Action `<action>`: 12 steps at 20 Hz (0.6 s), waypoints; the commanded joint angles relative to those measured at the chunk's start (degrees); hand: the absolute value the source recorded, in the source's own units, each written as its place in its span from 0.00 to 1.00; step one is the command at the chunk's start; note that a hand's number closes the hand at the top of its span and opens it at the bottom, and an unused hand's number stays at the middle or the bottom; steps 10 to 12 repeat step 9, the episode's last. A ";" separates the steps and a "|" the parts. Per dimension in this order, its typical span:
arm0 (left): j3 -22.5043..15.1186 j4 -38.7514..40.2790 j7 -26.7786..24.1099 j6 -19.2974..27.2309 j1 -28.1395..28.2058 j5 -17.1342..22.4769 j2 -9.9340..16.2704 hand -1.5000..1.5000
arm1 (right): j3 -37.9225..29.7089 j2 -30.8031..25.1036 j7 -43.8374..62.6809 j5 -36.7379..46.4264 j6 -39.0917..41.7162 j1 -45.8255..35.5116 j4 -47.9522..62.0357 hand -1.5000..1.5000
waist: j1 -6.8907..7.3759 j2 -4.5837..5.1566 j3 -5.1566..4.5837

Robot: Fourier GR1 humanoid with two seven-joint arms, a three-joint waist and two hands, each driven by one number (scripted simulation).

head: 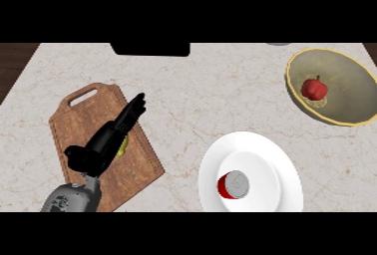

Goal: Pick the bell pepper from the plate and place it in the bowl

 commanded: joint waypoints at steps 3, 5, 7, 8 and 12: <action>-0.05 0.16 0.23 0.90 -1.32 -0.30 -1.35 0.50 | -4.26 -8.48 -5.35 -3.53 6.82 4.97 4.27 0.00 | 0.07 0.41 0.19; -1.19 -0.27 -0.32 0.85 -0.08 -1.11 -1.50 0.50 | -5.01 -8.82 -9.27 -4.00 7.56 9.04 5.23 0.00 | 0.04 0.50 0.31; 0.05 -0.38 -0.62 1.17 0.13 -1.12 -0.76 0.50 | -5.13 -10.21 -10.46 -4.36 12.24 10.57 6.49 0.00 | 0.03 0.35 0.31; -1.01 -1.52 0.32 -0.13 0.25 -0.47 -0.74 0.50 | -4.62 -10.58 -8.35 -3.81 11.42 8.25 6.26 0.00 | 1.23 0.53 0.34; -1.32 0.83 0.74 0.78 -1.66 -1.52 -1.60 0.50 | -5.37 -12.15 -8.92 -4.56 13.82 9.06 6.70 0.00 | 0.20 0.64 0.36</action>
